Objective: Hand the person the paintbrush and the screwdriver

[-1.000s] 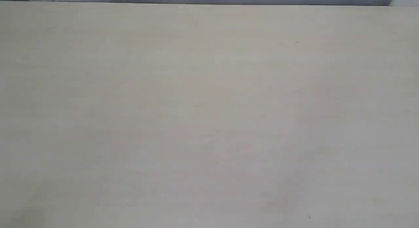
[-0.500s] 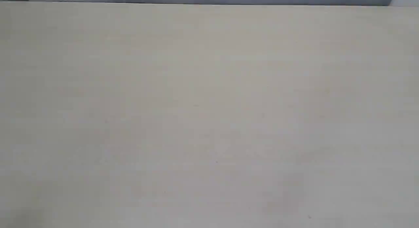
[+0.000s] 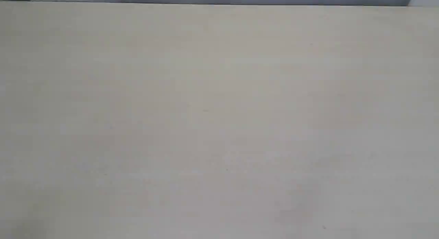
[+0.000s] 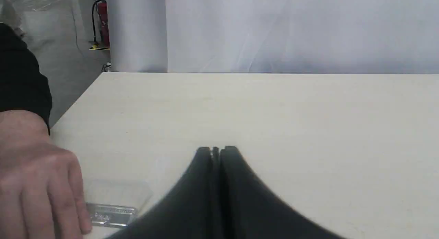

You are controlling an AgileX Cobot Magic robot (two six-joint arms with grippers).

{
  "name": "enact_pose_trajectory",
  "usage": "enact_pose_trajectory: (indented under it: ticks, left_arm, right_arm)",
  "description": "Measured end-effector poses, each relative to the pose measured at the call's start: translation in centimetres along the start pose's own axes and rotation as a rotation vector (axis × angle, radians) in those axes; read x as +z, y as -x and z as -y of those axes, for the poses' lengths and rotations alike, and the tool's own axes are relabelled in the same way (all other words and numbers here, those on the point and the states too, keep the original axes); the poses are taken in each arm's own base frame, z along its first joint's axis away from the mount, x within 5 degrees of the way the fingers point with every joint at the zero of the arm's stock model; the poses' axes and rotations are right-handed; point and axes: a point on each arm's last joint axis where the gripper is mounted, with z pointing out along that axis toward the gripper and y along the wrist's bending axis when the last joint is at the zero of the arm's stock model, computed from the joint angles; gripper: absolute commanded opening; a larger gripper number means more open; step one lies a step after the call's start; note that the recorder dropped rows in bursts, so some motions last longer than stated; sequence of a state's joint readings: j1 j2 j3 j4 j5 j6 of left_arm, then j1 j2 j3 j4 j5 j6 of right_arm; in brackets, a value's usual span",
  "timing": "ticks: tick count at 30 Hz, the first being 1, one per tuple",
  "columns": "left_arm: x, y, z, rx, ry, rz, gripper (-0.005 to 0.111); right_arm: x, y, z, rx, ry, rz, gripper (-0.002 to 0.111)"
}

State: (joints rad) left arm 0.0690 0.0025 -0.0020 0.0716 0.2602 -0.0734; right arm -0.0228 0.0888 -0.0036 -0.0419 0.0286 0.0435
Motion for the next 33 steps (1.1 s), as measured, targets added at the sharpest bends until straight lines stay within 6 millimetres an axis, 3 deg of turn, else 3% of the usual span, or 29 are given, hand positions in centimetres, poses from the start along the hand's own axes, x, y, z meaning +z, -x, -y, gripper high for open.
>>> enact_pose_trajectory:
  ticks: [33]
  left_arm:
    - [0.0, 0.0, 0.0, 0.0, 0.0, 0.0, 0.0]
  right_arm:
    - [0.0, -0.02, -0.01, 0.023, 0.001, -0.002, 0.005]
